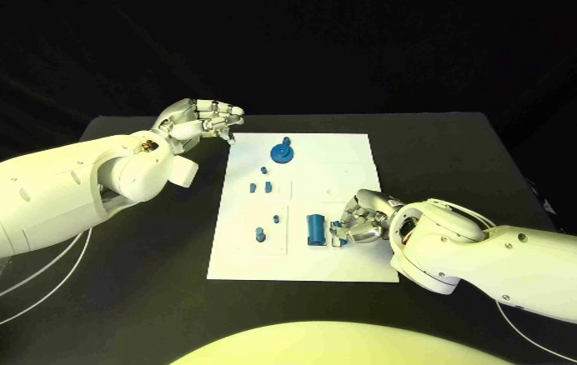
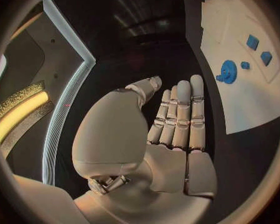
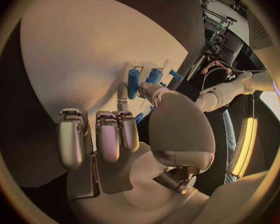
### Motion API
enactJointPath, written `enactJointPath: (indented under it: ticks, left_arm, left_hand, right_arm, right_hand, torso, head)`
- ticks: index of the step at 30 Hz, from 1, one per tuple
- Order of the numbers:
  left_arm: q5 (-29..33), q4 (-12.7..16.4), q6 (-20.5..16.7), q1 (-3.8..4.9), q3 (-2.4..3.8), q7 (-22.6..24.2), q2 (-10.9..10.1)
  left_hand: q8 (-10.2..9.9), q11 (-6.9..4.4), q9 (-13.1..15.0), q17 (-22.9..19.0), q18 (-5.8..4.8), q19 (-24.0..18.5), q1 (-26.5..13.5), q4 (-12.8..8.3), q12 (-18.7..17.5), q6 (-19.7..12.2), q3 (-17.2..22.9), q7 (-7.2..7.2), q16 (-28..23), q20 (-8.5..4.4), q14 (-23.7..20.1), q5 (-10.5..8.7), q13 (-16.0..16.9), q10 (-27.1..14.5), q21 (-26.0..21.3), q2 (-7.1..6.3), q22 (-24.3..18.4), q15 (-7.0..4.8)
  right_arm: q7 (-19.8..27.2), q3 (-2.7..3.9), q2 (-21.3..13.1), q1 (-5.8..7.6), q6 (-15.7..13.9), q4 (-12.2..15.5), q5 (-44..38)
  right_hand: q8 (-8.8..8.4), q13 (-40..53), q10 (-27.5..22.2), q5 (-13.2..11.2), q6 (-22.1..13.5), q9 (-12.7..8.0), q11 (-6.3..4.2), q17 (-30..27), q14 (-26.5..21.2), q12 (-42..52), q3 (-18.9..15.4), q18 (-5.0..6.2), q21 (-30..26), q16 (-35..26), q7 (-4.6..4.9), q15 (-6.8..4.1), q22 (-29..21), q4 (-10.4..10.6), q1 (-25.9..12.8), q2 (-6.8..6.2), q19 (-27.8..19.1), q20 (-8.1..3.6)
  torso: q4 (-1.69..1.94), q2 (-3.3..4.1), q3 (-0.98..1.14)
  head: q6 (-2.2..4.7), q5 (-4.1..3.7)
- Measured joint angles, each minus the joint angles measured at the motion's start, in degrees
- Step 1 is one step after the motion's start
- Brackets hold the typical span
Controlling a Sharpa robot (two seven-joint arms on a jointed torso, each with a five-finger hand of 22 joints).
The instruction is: Assemble the parts on the task board
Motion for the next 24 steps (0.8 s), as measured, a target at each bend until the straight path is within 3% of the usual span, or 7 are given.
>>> enactJointPath:
  ticks: [15, 20, 24]
  left_arm:
    - [0.0, -0.05, 0.06, 0.0, 0.0, -0.11, 0.01]
    - [0.0, -0.09, 0.07, 0.0, 0.0, -0.16, 0.01]
    - [0.0, -0.11, 0.07, 0.0, 0.0, -0.18, 0.01]
  left_hand:
    - [0.0, 0.0, 0.0, -0.06, -0.01, 0.0, 0.0, 0.0, -0.01, 0.0, 0.0, 0.0, 0.0, 0.0, 0.0, 0.0, 0.0, 0.0, 0.0, 0.0, 0.0, 0.0]
    - [0.0, 0.0, 0.0, -0.06, 0.0, 0.0, 0.0, 0.0, -0.01, 0.0, 0.0, 0.0, 0.0, 0.0, 0.0, 0.0, 0.0, 0.01, 0.0, 0.0, 0.0, 0.0]
    - [0.0, 0.0, 0.0, -0.06, 0.0, 0.0, 0.0, 0.0, -0.01, 0.0, 0.0, 0.0, 0.0, 0.0, 0.0, 0.0, -0.06, 0.01, 0.0, 0.0, 0.0, 0.0]
  right_arm:
    - [-0.15, -0.03, -0.11, -0.08, 0.24, 0.25, -0.47]
    - [-0.15, -0.06, -0.13, -0.15, 0.24, 0.44, -0.51]
    - [-0.15, -0.06, -0.15, -0.15, 0.24, 0.48, -0.55]
  right_hand:
    - [-0.02, -0.01, 0.0, -1.34, 0.21, 0.12, 0.0, -0.01, 0.0, 0.0, -0.65, 0.0, -0.02, 0.0, -0.2, 0.0, -0.01, 0.65, -1.53, -0.17, -0.04, -0.03]
    - [-0.01, -0.01, 0.0, -7.24, 0.49, 0.15, 0.0, -0.01, 0.0, 0.0, -2.88, 0.0, -0.03, 0.0, -0.08, 0.0, -0.01, 3.18, -4.68, -0.32, -0.21, -0.21]
    - [-0.02, -0.01, 0.0, -10.49, 0.58, 0.17, 0.0, -0.01, 0.0, 0.0, -4.89, 0.0, -0.03, 0.0, -0.16, 0.0, -0.01, 4.37, -6.19, 0.0, -0.21, -0.2]
  torso:
    - [-0.01, -0.01, 0.0]
    - [-0.01, -0.01, 0.0]
    - [-0.01, -0.01, 0.01]
  head:
    - [-0.08, 0.07]
    - [-0.08, 0.07]
    - [-0.08, 0.07]
